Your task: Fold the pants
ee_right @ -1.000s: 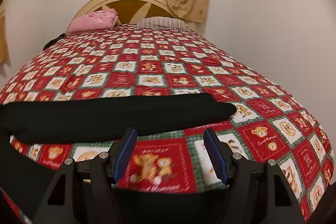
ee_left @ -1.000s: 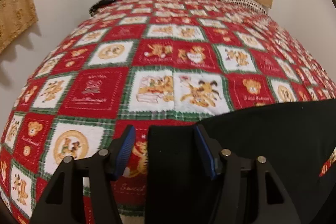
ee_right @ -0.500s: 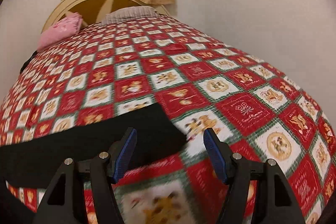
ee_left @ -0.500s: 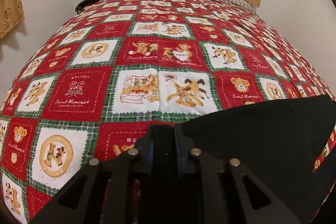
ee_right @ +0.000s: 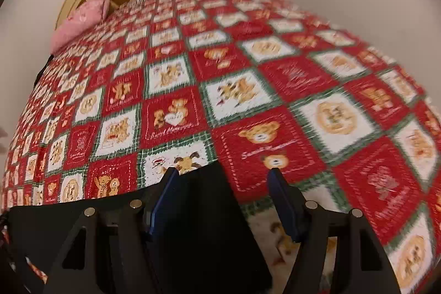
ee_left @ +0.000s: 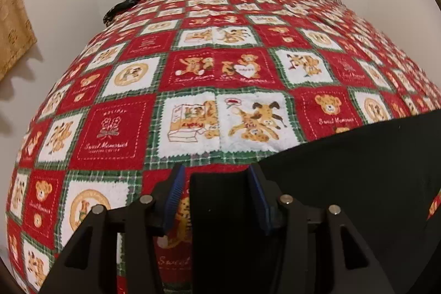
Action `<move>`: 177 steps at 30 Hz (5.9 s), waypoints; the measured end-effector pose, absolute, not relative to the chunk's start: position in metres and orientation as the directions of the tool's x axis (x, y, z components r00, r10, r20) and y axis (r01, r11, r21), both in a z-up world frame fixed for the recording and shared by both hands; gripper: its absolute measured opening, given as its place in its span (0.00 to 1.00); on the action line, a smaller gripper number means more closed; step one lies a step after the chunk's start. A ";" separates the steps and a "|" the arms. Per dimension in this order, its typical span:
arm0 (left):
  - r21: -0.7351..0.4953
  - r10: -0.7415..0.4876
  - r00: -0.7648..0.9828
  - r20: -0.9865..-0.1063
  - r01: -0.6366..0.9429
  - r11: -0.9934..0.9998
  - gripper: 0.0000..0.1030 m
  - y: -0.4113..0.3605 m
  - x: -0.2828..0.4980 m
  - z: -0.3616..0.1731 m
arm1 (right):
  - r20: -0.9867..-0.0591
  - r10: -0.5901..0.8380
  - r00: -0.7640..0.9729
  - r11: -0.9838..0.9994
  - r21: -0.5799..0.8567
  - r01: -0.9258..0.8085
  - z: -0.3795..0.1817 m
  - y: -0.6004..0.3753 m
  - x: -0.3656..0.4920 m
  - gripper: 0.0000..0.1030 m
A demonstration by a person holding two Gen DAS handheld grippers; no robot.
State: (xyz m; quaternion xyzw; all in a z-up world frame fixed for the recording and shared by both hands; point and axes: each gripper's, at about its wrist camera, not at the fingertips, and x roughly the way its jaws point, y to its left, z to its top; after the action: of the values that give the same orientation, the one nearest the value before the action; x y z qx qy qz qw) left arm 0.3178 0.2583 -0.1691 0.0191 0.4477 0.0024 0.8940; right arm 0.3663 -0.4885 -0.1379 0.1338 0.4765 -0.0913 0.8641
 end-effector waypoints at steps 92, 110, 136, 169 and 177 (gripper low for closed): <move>0.151 -0.117 0.825 -0.553 0.238 0.960 0.48 0.239 0.070 -0.165 | -0.730 0.232 0.643 0.686 -0.345 -0.640 -0.177 -0.055 0.080 0.54; 0.175 -0.168 0.820 -0.547 0.308 0.935 0.11 0.244 0.063 -0.149 | -0.702 0.263 0.662 0.666 -0.364 -0.651 -0.154 -0.044 0.060 0.03; 0.239 -0.024 0.882 -0.470 0.154 0.959 0.61 0.228 0.028 -0.122 | -0.673 0.119 0.730 0.926 -0.190 -0.325 -0.144 -0.191 0.049 0.45; 0.160 -0.529 0.495 -0.689 0.816 0.556 0.51 -0.107 0.085 -0.162 | -0.591 0.067 0.804 0.785 0.528 0.323 -0.112 -0.437 0.020 0.45; 0.082 -0.570 0.452 -0.686 0.827 0.557 0.51 -0.103 0.094 -0.165 | -0.653 0.043 0.756 0.746 0.524 0.411 -0.122 -0.434 0.037 0.45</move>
State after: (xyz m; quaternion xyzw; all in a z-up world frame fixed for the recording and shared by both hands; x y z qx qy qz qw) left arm 0.0938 -0.1025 -0.1648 0.2075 0.3087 -0.4226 0.8265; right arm 0.0375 -0.4337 -0.1218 0.3407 0.3330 -0.1056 0.8729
